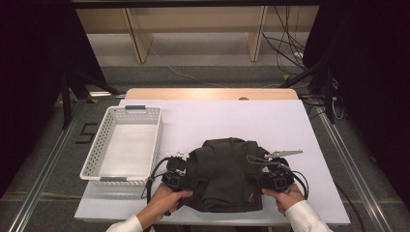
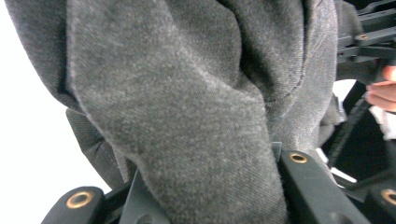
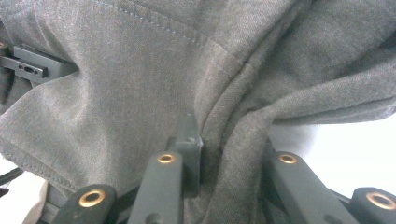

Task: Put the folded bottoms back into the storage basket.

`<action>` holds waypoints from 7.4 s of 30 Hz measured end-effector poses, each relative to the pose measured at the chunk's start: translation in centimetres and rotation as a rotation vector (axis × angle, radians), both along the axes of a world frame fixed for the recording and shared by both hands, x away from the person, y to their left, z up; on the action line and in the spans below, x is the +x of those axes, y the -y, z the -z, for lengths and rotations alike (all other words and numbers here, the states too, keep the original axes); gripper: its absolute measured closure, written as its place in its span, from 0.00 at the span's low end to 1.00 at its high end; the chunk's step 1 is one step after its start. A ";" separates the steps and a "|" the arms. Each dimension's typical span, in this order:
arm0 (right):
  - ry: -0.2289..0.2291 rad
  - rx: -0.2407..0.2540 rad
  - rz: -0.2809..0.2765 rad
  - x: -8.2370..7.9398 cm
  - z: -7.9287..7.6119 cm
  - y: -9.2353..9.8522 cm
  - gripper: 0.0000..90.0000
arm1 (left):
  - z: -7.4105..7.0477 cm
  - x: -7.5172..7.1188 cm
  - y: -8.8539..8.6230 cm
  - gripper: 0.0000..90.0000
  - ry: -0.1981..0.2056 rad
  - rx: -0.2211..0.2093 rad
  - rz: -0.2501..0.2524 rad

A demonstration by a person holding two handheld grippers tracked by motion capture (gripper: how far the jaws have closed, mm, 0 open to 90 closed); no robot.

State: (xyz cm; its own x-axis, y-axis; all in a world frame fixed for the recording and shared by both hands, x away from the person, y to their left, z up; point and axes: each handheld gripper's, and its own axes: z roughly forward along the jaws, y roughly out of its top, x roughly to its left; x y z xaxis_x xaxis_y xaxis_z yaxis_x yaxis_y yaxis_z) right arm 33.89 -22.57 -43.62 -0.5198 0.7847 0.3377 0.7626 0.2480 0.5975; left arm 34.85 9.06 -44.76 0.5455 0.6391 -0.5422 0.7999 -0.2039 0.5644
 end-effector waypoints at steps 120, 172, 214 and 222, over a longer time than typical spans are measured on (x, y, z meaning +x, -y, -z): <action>0.038 0.029 -0.175 11.2 -6.8 -29.7 0.81 | -7.7 8.3 -27.8 0.73 -0.116 0.116 -0.334; 0.028 -0.087 -0.197 11.9 -5.5 -28.6 0.73 | -2.2 10.0 -24.8 0.81 -0.122 0.598 -0.449; 0.234 -0.057 -0.126 8.0 -8.1 -14.4 0.25 | -7.2 8.3 -9.2 0.17 0.092 0.378 -0.266; 0.246 -0.072 -0.101 6.5 -6.5 -11.2 0.25 | -6.7 8.6 -8.0 0.10 0.091 0.438 -0.252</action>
